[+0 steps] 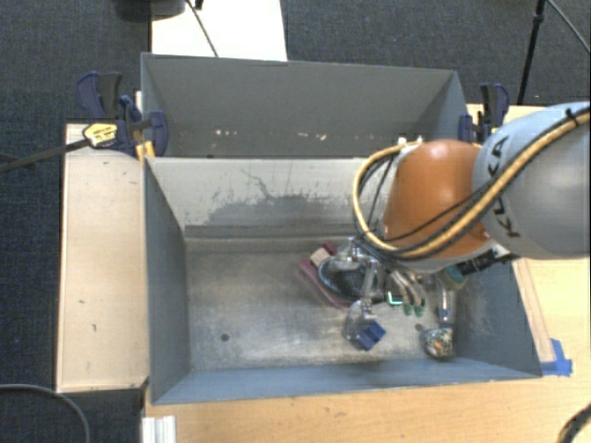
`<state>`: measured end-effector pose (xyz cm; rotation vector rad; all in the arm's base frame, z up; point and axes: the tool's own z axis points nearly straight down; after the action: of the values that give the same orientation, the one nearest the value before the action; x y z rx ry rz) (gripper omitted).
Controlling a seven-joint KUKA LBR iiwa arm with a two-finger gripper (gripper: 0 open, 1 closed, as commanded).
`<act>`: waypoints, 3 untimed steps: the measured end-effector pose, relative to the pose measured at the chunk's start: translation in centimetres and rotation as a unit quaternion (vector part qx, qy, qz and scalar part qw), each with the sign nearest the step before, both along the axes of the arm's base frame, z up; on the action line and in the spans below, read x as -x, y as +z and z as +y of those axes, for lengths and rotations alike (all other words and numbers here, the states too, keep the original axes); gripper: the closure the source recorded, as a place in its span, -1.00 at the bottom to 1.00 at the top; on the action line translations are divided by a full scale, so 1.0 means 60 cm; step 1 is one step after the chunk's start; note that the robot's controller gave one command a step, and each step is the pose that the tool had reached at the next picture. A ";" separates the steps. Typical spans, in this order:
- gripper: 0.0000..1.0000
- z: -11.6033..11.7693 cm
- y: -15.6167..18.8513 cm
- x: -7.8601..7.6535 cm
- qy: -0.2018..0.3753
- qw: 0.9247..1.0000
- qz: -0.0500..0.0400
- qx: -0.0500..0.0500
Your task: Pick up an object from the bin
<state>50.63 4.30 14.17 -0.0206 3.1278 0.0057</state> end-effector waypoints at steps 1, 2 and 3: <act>-1.00 -0.034 -0.077 -0.068 -0.032 0.999 -0.011 -0.002; 1.00 -0.035 -0.079 -0.071 -0.037 0.999 -0.013 -0.003; -1.00 -0.036 -0.083 -0.067 -0.037 0.999 -0.009 -0.002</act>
Offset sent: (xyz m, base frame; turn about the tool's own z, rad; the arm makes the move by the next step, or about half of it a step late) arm 0.0400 -0.0304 -0.0717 0.0907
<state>54.63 2.14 9.20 0.0960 3.1089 0.0107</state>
